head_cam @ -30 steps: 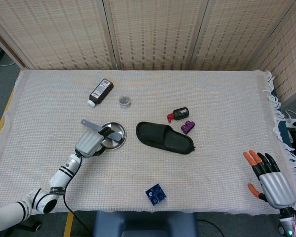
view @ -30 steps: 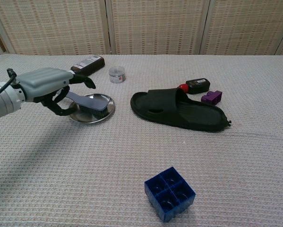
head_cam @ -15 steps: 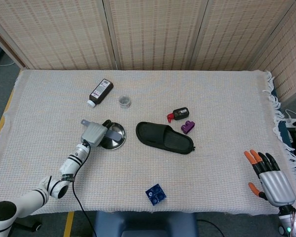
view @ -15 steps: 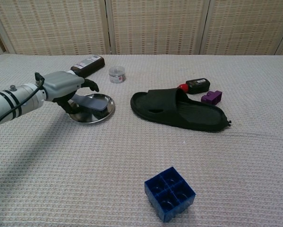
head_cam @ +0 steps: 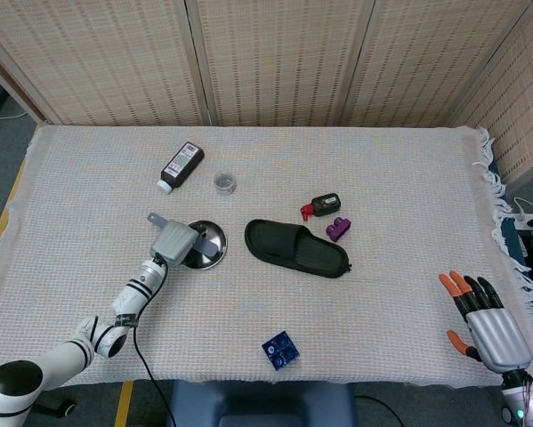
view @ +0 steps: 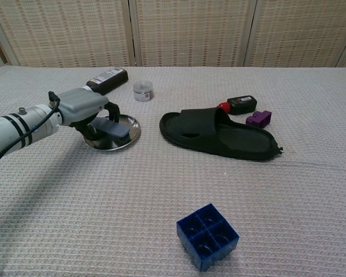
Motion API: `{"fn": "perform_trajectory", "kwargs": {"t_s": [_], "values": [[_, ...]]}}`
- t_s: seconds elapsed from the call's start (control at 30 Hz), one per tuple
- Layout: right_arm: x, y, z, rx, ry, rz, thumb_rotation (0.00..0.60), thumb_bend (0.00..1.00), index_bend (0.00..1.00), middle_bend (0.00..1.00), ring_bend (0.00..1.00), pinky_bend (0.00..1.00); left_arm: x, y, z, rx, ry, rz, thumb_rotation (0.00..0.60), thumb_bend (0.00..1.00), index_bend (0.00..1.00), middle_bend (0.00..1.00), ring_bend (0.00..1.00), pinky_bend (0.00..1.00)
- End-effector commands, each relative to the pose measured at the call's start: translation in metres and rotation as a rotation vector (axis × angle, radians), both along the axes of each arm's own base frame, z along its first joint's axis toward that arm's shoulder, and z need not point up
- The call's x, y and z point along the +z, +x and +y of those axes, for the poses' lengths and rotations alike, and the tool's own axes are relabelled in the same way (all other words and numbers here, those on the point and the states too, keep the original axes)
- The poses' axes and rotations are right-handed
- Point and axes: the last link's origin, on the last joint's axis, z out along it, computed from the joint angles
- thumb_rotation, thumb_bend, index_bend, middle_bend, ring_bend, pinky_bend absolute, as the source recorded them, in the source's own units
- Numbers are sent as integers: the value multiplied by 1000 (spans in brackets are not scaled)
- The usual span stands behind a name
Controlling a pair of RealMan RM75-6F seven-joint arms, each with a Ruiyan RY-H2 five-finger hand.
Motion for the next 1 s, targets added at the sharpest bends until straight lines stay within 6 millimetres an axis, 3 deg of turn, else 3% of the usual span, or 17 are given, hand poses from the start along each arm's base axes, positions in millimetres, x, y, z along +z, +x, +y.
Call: {"fn": "perform_trajectory", "kwargs": {"t_s": [0.03, 0.4, 0.63, 0.8, 1.0], "values": [[-1, 0, 0, 0, 5, 2, 600, 212, 0, 0, 0, 0, 1, 0, 0, -6, 9, -1, 600, 382, 398, 368, 718, 998], [-16, 8, -7, 51, 69, 6, 600, 212, 0, 0, 0, 0, 5, 7, -4, -45, 59, -12, 600, 383, 536, 586, 731, 1000], [-45, 38, -63, 179, 202, 52, 600, 217, 0, 0, 0, 0, 12, 31, -14, -79, 112, -18, 600, 383, 562, 623, 740, 1000], [-68, 62, -107, 191, 322, 80, 600, 318, 0, 0, 0, 0, 15, 57, -21, -87, 124, -29, 600, 381, 555, 619, 739, 1000], [-95, 83, -133, 202, 407, 131, 600, 348, 0, 0, 0, 0, 12, 83, -25, -85, 117, -38, 600, 380, 552, 614, 739, 1000]]}}
